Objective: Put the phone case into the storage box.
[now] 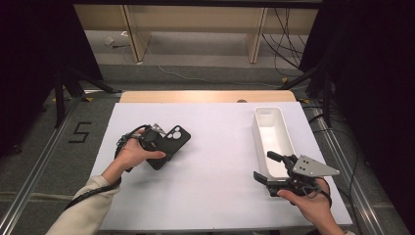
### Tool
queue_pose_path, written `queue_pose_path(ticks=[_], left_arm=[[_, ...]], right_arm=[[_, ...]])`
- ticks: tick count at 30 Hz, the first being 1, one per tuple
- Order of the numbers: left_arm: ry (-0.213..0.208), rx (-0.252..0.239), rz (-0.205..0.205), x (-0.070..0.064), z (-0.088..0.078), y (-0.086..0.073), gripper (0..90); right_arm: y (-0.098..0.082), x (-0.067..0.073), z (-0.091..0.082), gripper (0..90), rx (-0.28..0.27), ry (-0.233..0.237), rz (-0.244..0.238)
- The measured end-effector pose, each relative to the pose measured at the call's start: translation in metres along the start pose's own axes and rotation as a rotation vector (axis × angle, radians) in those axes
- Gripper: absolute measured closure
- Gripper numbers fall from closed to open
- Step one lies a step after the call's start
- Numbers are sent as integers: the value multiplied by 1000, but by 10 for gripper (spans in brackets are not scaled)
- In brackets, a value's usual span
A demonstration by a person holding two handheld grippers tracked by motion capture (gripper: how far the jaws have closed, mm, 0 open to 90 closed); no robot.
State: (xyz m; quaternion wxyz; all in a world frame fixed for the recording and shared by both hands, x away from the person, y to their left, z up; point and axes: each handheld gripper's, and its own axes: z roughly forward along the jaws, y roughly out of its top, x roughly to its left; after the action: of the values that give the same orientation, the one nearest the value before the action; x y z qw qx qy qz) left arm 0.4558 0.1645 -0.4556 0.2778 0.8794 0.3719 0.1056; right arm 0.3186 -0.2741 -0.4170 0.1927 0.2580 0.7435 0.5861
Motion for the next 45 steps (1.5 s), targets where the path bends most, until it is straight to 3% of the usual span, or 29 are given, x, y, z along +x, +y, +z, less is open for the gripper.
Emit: queue_pose_path(ticks=[14,20,23,30,45], left_arm=[[37,-257,-71,-17,-17,2,153],[60,-329,-75,-24,-24,-2,153],[65,-366,-98,-27,-27,-4,153],[79,-432,-113,-38,-32,-9,152],[106,-500,-131,-52,-41,-13,152]], right_arm=[[0,0,1,170,-3,-18,0],[1,0,1,169,-5,-25,4],[1,-1,2,168,-7,-29,2],[2,0,7,168,-4,-26,5],[5,0,12,168,-7,-42,14]])
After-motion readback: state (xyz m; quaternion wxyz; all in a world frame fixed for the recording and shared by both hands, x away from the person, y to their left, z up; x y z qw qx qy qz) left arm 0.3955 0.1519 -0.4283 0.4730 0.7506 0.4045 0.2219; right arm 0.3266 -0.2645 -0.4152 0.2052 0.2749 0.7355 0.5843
